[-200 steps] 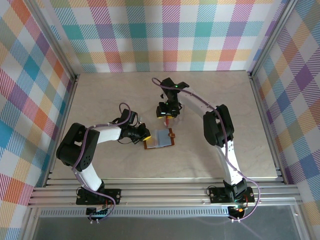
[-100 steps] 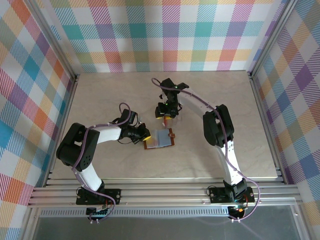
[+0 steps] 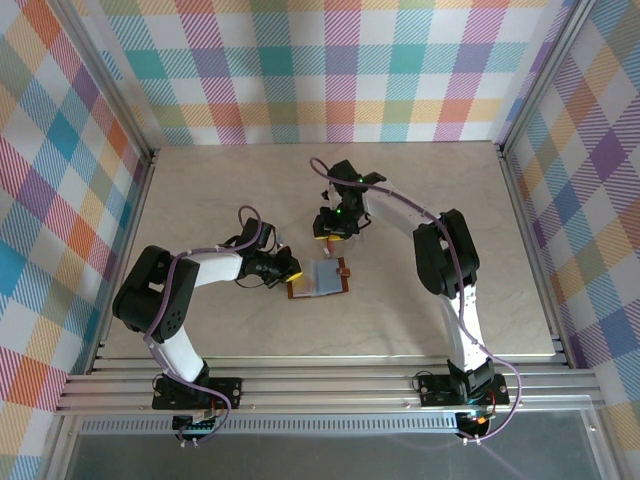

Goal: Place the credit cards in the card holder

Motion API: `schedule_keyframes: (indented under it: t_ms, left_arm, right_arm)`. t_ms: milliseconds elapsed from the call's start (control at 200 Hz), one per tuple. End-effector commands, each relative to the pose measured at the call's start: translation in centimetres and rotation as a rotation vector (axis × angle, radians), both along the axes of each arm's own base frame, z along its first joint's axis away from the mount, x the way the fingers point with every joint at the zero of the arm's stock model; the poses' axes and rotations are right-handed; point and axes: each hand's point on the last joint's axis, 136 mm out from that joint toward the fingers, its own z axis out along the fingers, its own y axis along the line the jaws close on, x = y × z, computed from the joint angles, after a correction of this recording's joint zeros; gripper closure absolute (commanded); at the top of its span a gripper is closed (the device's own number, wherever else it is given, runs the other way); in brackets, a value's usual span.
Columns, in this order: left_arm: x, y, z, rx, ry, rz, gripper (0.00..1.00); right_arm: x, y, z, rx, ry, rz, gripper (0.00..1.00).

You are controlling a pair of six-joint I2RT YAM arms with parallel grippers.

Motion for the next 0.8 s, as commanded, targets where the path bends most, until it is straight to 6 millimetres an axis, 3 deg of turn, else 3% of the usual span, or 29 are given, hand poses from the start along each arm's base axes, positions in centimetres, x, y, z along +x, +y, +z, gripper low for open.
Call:
schedule_keyframes:
  t_ms: [0, 475, 795]
  left_arm:
    - [-3.7, 2.1, -4.2, 0.124, 0.175, 0.005, 1.0]
    - [-3.7, 2.1, -4.4, 0.124, 0.18, 0.004, 1.0]
    - [-3.7, 2.1, -4.5, 0.125, 0.182, 0.005, 1.0]
  right_arm:
    - [-0.8, 0.9, 1.0, 0.061, 0.01, 0.03, 0.63]
    - [-0.8, 0.2, 0.8, 0.033, 0.013, 0.015, 0.74]
    - [-0.7, -0.3, 1.8, 0.022, -0.01, 0.001, 0.8]
